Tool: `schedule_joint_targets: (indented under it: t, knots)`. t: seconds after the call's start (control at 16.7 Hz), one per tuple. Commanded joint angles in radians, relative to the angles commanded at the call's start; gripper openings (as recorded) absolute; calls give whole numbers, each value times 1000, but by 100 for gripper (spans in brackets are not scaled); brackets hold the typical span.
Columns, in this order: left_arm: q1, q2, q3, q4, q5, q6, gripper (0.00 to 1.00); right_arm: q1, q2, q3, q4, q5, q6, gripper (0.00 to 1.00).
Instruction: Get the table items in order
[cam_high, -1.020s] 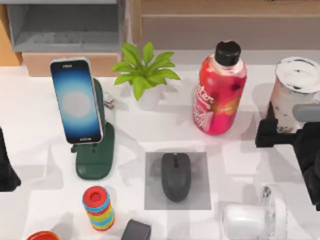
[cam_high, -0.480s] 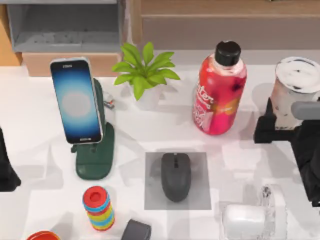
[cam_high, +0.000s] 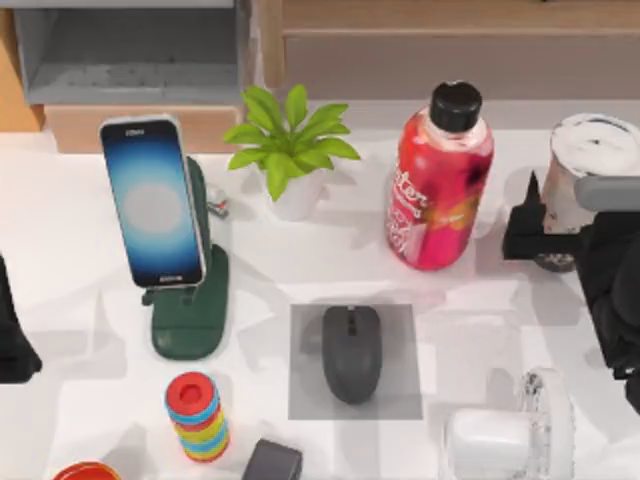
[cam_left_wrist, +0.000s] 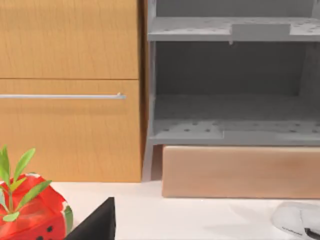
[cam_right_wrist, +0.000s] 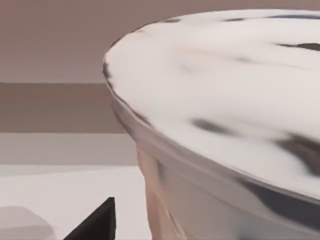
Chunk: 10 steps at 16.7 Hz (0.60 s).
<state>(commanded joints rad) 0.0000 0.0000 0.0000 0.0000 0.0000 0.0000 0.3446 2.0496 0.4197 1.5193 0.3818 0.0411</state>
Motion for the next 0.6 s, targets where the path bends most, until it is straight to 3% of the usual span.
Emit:
schedule_joint_targets:
  t: [0.12,0.6]
  knots:
    - [0,0,0,0,0,0,100,0,0,0,0,0,0,100]
    - [0,0,0,0,0,0,100,0,0,0,0,0,0,40]
